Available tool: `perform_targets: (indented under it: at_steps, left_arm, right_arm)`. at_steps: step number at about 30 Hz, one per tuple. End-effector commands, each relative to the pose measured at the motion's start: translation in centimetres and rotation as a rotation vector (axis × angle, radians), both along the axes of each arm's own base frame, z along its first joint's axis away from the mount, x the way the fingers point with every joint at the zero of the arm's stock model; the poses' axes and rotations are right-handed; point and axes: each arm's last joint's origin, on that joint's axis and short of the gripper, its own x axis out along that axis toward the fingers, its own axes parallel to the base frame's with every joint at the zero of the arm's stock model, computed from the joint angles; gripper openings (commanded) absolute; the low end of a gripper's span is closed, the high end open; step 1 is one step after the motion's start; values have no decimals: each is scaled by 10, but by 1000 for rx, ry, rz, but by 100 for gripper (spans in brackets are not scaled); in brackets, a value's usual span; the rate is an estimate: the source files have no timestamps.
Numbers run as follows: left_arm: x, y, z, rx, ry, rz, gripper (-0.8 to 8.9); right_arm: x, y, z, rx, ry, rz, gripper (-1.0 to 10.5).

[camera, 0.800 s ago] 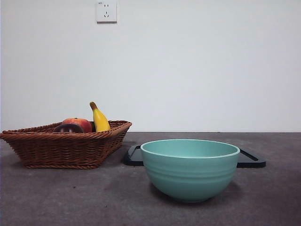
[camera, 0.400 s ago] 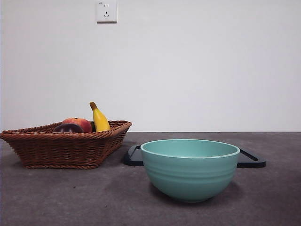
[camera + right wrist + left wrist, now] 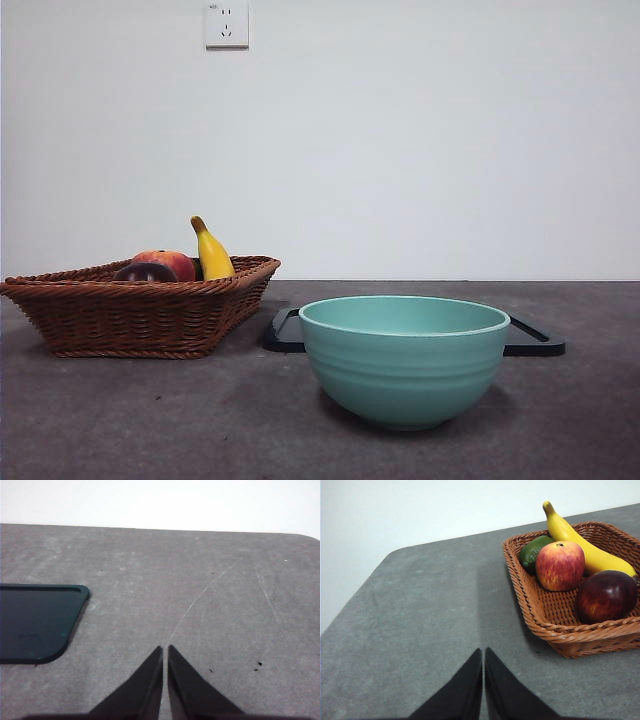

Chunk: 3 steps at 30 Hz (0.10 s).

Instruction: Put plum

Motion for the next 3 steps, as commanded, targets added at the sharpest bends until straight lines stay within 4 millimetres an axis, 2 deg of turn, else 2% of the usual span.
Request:
perform_targets:
  at_steps: [1,3]
  left_arm:
    - [1,0,-8,-4,27,2,7]
    - [1,0,-8,-4,27,2,7]
  right_arm:
    - [0,0,-1,1,-6,-2,8]
    - [0,0,-1,1,-6,-2,8]
